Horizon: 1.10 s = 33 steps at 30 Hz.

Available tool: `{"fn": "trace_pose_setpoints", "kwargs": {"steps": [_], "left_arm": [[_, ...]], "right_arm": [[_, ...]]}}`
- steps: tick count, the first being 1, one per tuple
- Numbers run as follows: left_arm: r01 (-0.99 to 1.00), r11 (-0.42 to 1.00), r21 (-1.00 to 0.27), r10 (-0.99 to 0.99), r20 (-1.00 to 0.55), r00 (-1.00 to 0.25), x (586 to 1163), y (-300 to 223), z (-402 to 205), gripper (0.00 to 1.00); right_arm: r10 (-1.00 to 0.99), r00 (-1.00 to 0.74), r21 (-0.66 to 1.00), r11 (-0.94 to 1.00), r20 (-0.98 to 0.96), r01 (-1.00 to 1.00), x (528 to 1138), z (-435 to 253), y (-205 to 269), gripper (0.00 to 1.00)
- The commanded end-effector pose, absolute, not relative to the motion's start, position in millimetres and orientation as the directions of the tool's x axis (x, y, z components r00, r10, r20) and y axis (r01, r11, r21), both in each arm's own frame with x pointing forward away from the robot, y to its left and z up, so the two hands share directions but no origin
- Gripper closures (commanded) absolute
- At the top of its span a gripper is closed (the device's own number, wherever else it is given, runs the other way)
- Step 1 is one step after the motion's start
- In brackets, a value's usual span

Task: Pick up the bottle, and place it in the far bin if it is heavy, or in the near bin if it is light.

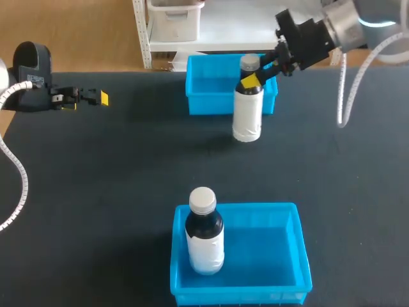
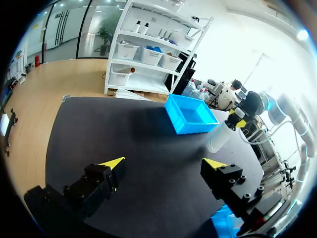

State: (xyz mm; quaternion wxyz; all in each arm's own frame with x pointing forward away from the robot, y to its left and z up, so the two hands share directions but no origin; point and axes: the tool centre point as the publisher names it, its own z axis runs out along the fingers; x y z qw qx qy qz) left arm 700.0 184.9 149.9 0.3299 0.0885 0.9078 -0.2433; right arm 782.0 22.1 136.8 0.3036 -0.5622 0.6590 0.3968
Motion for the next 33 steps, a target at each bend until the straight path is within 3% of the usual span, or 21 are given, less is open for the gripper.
{"fn": "trace_pose_setpoints", "kwargs": {"steps": [1, 20, 33], "left_arm": [[0.321, 0.866, -0.383, 0.0, -0.642, -0.767, 700.0, 184.9, 149.9, 0.0], [0.321, 0.866, -0.383, 0.0, -0.642, -0.767, 700.0, 184.9, 149.9, 0.0], [0.321, 0.866, -0.383, 0.0, -0.642, -0.767, 700.0, 184.9, 149.9, 0.0]], "right_arm": [[-0.497, -0.192, 0.163, 0.102, -0.846, -0.981, 767.5, 150.8, 0.7, 1.0], [-0.471, -0.235, 0.126, 0.252, -0.85, -0.959, 787.8, 189.6, -77.3, 1.0], [-0.504, -0.198, 0.078, 0.249, -0.84, -0.965, 831.6, 211.3, -74.7, 1.0]]}}
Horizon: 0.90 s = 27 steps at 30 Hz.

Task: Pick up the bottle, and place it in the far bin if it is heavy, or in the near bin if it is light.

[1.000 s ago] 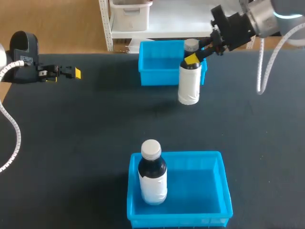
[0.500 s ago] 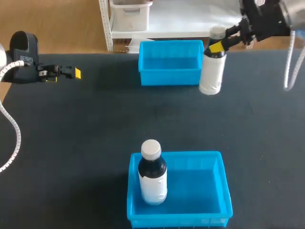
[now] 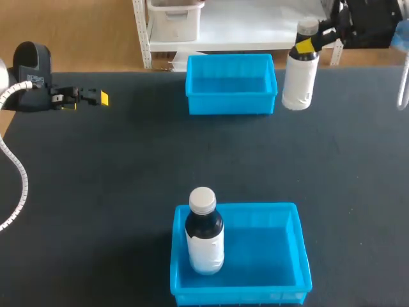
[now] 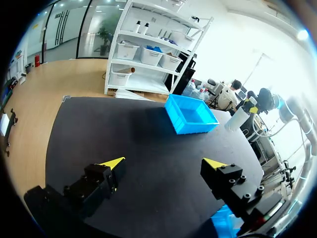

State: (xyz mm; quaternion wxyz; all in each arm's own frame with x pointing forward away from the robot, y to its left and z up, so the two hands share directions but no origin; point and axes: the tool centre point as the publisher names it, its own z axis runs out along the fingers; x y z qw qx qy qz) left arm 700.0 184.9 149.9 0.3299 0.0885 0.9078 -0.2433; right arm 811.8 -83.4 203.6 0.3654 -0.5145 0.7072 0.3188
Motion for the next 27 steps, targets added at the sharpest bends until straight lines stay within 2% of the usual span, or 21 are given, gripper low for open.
{"fn": "trace_pose_setpoints", "kwargs": {"steps": [1, 13, 27], "left_arm": [[0.321, 0.866, -0.383, 0.0, -0.642, -0.767, 700.0, 184.9, 149.9, 0.0], [0.321, 0.866, -0.383, 0.0, -0.642, -0.767, 700.0, 184.9, 149.9, 0.0], [0.321, 0.866, -0.383, 0.0, -0.642, -0.767, 700.0, 184.9, 149.9, 0.0]], "right_arm": [[-0.505, -0.193, 0.072, 0.248, -0.841, -0.966, 835.6, 213.8, -72.8, 1.0], [-0.505, -0.14, 0.033, 0.215, -0.852, -0.976, 886.1, 229.6, -32.9, 1.0], [-0.506, -0.076, 0.035, 0.09, -0.859, -0.995, 909.2, 205.4, 33.9, 1.0]]}}
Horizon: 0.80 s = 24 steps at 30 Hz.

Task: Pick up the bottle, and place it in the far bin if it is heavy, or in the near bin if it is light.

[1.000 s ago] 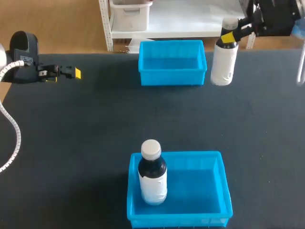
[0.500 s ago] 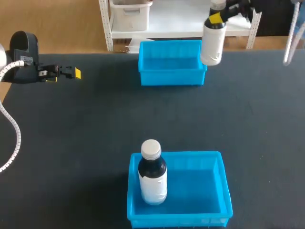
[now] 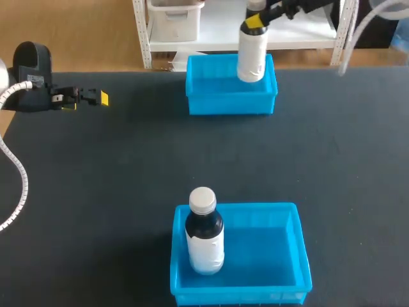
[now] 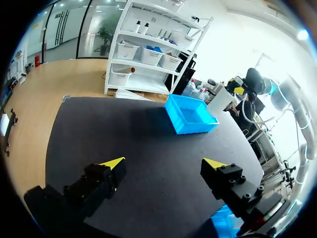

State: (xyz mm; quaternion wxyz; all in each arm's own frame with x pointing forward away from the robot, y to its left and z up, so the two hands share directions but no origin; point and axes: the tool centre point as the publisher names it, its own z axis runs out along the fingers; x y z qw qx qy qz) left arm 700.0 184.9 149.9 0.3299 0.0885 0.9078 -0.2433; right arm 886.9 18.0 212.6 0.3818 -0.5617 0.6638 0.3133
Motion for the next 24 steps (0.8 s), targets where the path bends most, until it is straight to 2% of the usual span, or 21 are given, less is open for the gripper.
{"fn": "trace_pose_setpoints", "kwargs": {"steps": [1, 24], "left_arm": [[0.321, 0.866, -0.383, 0.0, -0.642, -0.767, 700.0, 184.9, 149.9, 0.0], [0.321, 0.866, -0.383, 0.0, -0.642, -0.767, 700.0, 184.9, 149.9, 0.0]], "right_arm": [[-0.51, -0.071, 0.038, 0.074, -0.857, -0.997, 912.3, 201.8, 40.4, 1.0], [-0.482, -0.067, 0.1, -0.042, -0.873, -0.994, 935.8, 156.1, 94.8, 1.0]]}}
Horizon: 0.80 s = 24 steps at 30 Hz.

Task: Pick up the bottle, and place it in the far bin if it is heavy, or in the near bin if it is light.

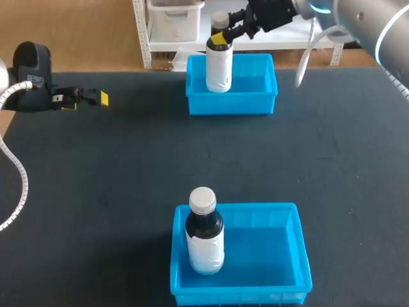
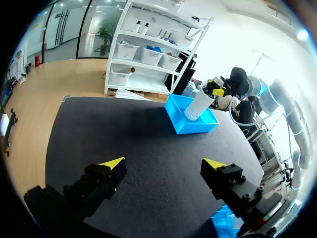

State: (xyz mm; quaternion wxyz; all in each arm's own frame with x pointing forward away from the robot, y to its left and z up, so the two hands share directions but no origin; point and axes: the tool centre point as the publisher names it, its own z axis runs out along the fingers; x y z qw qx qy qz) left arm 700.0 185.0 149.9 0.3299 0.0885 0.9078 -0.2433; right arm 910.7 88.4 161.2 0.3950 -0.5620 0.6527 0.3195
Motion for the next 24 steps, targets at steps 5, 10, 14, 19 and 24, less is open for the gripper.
{"fn": "trace_pose_setpoints", "kwargs": {"steps": [5, 10, 14, 19, 24], "left_arm": [[0.321, 0.866, -0.383, 0.0, -0.642, -0.767, 700.0, 184.9, 149.9, 0.0], [0.321, 0.866, -0.383, 0.0, -0.642, -0.767, 700.0, 184.9, 149.9, 0.0], [0.321, 0.866, -0.383, 0.0, -0.642, -0.767, 700.0, 184.9, 149.9, 0.0], [0.321, 0.866, -0.383, 0.0, -0.642, -0.767, 700.0, 184.9, 149.9, 0.0], [0.321, 0.866, -0.383, 0.0, -0.642, -0.767, 700.0, 184.9, 149.9, 0.0]], "right_arm": [[-0.478, -0.093, 0.131, -0.048, -0.873, -0.99, 941.4, 148.5, 96.9, 1.0], [-0.476, -0.102, 0.147, -0.058, -0.874, -0.987, 943.7, 143.7, 102.3, 1.0], [-0.472, -0.112, 0.164, -0.071, -0.875, -0.984, 944.1, 139.3, 106.8, 1.0], [-0.472, -0.121, 0.18, -0.084, -0.873, -0.98, 944.6, 132.3, 111.9, 1.0], [-0.478, -0.126, 0.19, -0.089, -0.869, -0.978, 944.5, 127.0, 114.9, 1.0]]}}
